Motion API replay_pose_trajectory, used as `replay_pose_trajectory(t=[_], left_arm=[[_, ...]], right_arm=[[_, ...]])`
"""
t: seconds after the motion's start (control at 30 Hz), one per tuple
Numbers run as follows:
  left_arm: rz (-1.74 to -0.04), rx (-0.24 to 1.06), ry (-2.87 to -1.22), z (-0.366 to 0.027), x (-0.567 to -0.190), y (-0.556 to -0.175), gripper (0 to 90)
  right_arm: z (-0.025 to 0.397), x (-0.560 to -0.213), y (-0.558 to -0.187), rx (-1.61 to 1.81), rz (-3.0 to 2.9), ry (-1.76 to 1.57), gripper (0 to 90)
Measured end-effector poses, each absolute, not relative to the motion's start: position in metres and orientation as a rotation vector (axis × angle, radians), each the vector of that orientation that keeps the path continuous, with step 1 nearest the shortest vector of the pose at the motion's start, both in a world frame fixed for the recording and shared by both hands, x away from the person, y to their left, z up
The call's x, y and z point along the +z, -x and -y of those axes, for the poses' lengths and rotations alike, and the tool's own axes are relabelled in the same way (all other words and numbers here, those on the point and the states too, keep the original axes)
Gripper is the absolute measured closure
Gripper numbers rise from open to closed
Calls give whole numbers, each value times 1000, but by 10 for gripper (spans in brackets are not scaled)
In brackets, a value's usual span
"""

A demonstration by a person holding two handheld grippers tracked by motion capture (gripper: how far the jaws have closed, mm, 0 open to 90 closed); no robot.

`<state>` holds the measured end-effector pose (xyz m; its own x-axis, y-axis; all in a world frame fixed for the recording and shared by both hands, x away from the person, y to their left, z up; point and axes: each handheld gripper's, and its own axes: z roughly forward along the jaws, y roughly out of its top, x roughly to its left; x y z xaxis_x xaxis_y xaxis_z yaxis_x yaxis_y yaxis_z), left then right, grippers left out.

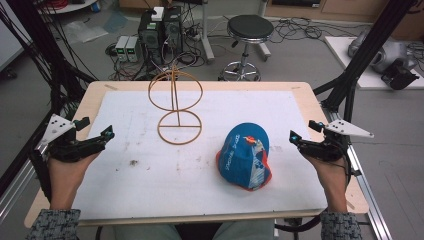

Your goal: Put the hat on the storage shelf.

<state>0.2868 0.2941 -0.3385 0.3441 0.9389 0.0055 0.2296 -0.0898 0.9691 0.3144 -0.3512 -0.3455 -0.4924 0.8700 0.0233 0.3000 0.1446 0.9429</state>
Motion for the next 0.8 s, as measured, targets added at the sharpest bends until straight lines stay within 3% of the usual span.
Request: replay_pose_trajectory(t=[0.53,0.8], left_arm=[[-1080,843,-1566,-293,-343,-289,197],[-1081,842,-1567,-292,-344,-290,197]], right_arm=[[344,-344,-312,1371,-1909,-1051,175],[329,-344,-310,1471,-2046,-833,199]])
